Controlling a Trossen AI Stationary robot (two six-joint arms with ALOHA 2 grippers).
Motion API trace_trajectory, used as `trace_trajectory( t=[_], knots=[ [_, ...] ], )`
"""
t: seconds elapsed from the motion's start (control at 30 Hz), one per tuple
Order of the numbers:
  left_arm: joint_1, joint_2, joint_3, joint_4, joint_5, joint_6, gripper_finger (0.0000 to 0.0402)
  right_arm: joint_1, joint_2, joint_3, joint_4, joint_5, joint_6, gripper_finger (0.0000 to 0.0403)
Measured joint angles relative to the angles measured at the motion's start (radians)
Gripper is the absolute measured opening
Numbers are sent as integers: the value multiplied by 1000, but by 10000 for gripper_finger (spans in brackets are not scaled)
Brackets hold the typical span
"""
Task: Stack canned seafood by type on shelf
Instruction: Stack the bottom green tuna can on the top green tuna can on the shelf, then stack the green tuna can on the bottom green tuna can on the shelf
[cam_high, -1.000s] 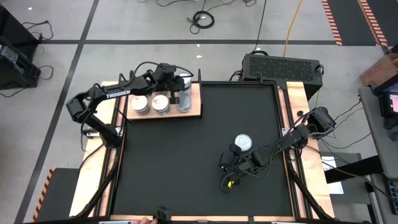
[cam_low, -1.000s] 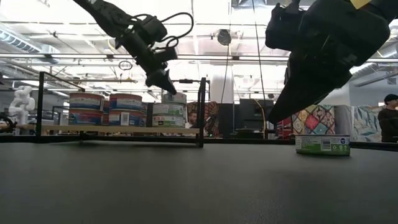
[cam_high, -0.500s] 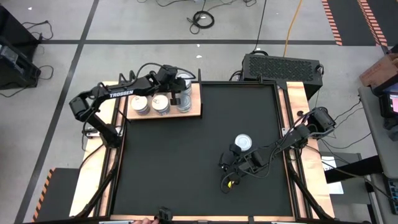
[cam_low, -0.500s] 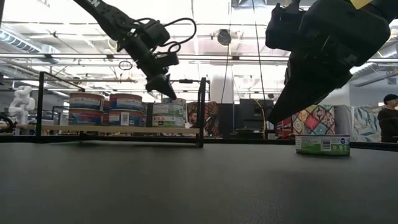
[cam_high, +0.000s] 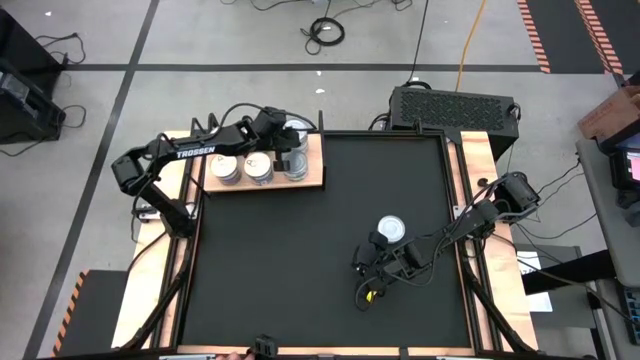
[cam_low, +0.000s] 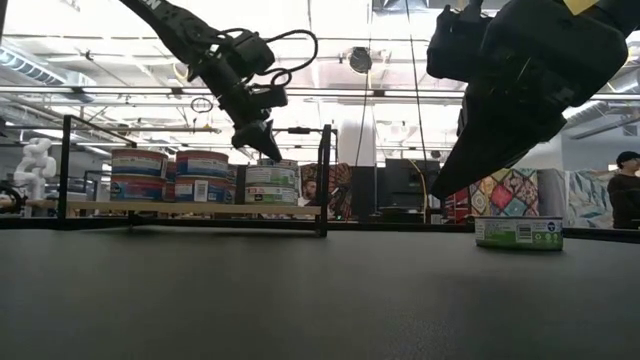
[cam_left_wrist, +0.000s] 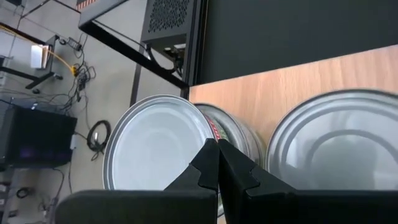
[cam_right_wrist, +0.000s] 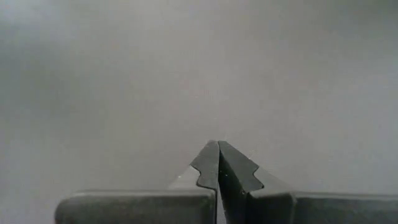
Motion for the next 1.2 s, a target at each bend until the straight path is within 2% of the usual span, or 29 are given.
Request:
trace_trajectory(
  t=[0.23,0.6,1.2],
  knots=[
    [-4,-1,0,-11,-4,-2,1,0,0,0,0,0,-5,0],
    [-39,-2,1,-7,-47,0,44,0,0,0,0,0,-19,0],
    [-112,-34,5,8,-90,24,48,0,0,0,0,-5,-22,0]
  ],
)
